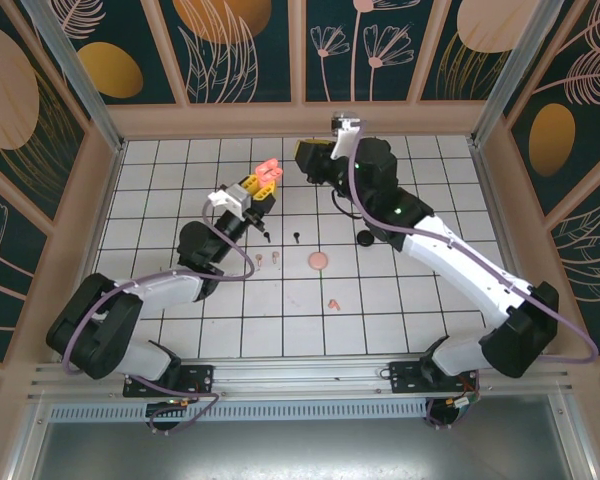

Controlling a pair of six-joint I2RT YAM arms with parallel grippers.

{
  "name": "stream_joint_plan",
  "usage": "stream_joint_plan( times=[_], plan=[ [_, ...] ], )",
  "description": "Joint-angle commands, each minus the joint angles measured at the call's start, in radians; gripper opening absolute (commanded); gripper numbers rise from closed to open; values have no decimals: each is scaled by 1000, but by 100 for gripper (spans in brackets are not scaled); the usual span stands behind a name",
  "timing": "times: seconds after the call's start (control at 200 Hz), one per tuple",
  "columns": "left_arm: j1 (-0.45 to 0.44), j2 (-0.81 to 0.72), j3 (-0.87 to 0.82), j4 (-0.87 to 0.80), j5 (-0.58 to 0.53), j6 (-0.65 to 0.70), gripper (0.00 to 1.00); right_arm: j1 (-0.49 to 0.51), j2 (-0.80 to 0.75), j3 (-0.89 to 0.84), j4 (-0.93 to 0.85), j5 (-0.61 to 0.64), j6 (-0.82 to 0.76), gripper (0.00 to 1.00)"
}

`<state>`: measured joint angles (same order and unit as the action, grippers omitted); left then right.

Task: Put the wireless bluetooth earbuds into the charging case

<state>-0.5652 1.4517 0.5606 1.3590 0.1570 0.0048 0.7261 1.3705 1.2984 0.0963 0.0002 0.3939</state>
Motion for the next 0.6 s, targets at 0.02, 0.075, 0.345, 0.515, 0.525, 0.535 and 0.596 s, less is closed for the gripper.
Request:
stream_joint_plan(
  times=[0.02, 0.075, 0.345, 0.515, 0.525, 0.535, 0.596],
  plan=[
    [-36, 57, 31, 145, -150, 136, 0, -1, -73, -83, 210, -99, -23, 24],
    [-48, 82, 43, 185, -179, 164, 0, 1, -94, -114, 253, -111, -20, 24],
    [-106, 201, 126, 333, -255, 295, 0, 2, -124, -218, 422, -151, 9, 24],
    [-113, 245, 168, 373, -245, 296, 0, 4, -107, -252, 526, -155, 27, 24],
    [-113, 247, 169, 374, -244, 296, 0, 4, -105, -252, 530, -154, 29, 24],
    [-113, 249, 172, 375, -243, 295, 0, 3, -104, -253, 535, -154, 30, 24],
    [-113, 254, 178, 385, -235, 287, 0, 4, -95, -265, 576, -155, 38, 24]
  ],
)
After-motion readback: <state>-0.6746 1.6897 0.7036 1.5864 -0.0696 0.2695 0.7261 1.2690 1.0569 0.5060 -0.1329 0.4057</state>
